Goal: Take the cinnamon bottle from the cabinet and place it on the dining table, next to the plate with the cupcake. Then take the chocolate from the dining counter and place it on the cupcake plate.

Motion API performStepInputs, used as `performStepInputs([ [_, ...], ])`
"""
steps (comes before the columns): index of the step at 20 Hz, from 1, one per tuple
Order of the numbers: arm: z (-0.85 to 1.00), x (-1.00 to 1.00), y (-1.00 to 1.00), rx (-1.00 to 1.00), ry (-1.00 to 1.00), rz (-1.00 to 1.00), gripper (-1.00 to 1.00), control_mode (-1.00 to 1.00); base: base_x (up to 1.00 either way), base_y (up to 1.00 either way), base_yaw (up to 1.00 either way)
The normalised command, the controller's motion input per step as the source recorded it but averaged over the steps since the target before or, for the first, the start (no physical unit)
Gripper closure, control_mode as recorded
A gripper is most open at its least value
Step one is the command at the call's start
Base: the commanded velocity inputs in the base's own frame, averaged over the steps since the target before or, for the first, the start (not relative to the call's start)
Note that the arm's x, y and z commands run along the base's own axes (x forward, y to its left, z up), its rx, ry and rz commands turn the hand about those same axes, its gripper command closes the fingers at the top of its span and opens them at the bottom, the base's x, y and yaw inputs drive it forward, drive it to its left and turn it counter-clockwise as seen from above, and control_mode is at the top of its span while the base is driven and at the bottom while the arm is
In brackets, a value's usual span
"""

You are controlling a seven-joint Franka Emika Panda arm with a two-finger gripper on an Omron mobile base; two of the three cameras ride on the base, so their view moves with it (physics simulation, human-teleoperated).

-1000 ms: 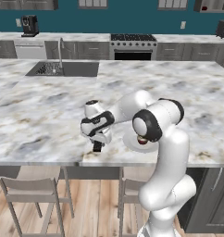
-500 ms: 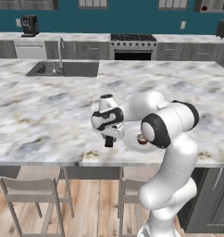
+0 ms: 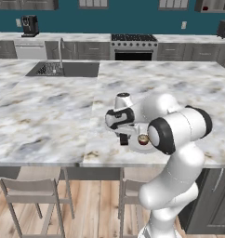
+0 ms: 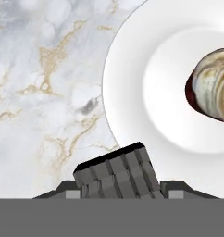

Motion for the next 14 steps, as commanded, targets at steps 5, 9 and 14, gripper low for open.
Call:
performStepInputs([
  [5, 0.04, 0.04, -0.44, 0.0, 0.0, 0.13, 1.0, -1.0, 0.0, 0.0, 0.0],
  [9, 0.0, 0.0, -0.39, 0.0, 0.0, 0.13, 1.0, -1.0, 0.0, 0.0, 0.0],
  [14, -0.01, 0.1, -0.21, 0.0, 0.0, 0.1, 1.0, -1.0, 0.0, 0.0, 0.0],
])
